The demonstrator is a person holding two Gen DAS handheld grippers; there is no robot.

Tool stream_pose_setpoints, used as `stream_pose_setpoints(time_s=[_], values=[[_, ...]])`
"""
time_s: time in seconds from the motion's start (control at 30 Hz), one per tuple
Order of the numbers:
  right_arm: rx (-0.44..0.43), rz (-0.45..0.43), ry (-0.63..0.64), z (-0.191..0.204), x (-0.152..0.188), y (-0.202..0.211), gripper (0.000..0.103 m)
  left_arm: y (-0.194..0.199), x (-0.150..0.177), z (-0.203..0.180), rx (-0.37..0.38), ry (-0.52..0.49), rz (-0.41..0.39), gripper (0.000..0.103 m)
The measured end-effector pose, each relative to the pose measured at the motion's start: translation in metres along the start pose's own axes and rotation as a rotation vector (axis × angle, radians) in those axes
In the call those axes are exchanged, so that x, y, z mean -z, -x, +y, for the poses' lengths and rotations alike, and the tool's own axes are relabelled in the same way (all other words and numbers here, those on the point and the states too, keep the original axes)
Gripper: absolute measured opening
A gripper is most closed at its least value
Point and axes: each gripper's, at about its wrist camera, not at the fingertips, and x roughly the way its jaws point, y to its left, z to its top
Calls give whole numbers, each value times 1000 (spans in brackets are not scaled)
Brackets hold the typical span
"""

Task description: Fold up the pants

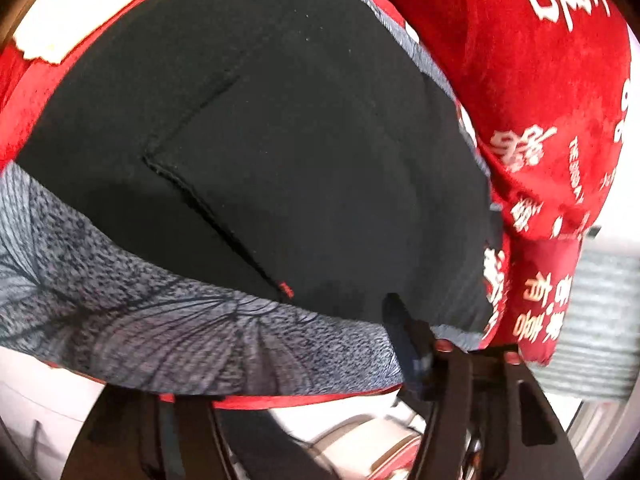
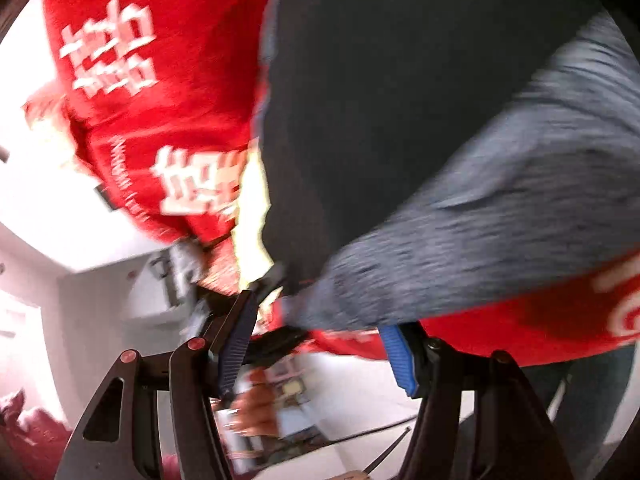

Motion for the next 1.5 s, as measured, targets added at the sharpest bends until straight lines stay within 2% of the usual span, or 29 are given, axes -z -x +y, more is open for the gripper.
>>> stream_pose_setpoints(time_s=[0.03,0.1,0.17,0.2,0.23,0.27,0.3,0.37,0.53,0.63,0.73,0.8,0.87,0.93,1.0,1.07,1.17,1.2,1.3,1.33,1.37,1.4,1.43,1.5], values=[[-1,-20,-24,-9,0,6,65,1,-1,2,-7,-8,6,52],[-29,-71,-97,-29,-1,20,65,4,-2,5,-12,-8,18,47],[-99,-124,-182,-43,-3,34,63,6,-3,7,-21,-19,27,47],[-134,-155,-224,-49,-4,41,57,8,-3,7,-29,-30,31,47],[-156,-181,-261,-54,-5,47,31,8,-3,3,-43,-47,38,45],[-160,-202,-296,-58,-8,51,10,7,-4,-1,-56,-58,43,41],[-126,-208,-313,-55,-11,55,7,7,-6,-7,-76,-71,45,40],[-38,-176,-222,-28,-21,61,7,17,-7,-13,-78,-70,35,40],[75,-66,58,67,-65,79,7,51,-22,-49,-69,-102,-15,40],[102,1,228,124,-110,78,7,71,-52,-85,-48,-145,-105,40],[110,38,301,161,-165,63,7,73,-94,-111,-51,-204,-179,40],[160,74,348,172,-204,43,7,64,-121,-121,-82,-227,-208,40],[217,109,388,173,-243,18,7,45,-157,-125,-147,-242,-238,40],[260,137,392,170,-267,-12,7,28,-183,-119,-210,-238,-254,41],[302,158,378,154,-289,-33,8,13,-201,-113,-276,-221,-263,47],[325,177,344,139,-306,-49,11,-1,-216,-100,-324,-173,-260,47],[331,191,282,120,-312,-57,12,3,-219,-97,-341,-132,-285,47],[314,190,275,122,-311,-54,16,9,-217,-101,-357,-139,-297,47],[291,204,334,142,-300,-41,41,33,-205,-110,-403,-155,-330,48],[276,213,372,153,-294,-37,42,41,-201,-113,-424,-160,-339,48],[264,218,410,162,-288,-32,42,47,-199,-116,-459,-173,-346,51],[260,225,456,171,-280,-29,42,48,-198,-119,-480,-185,-344,67],[271,233,484,176,-275,-29,42,46,-193,-121,-503,-199,-335,77],[321,267,533,176,-272,-41,42,33,-189,-123,-522,-217,-306,77]])
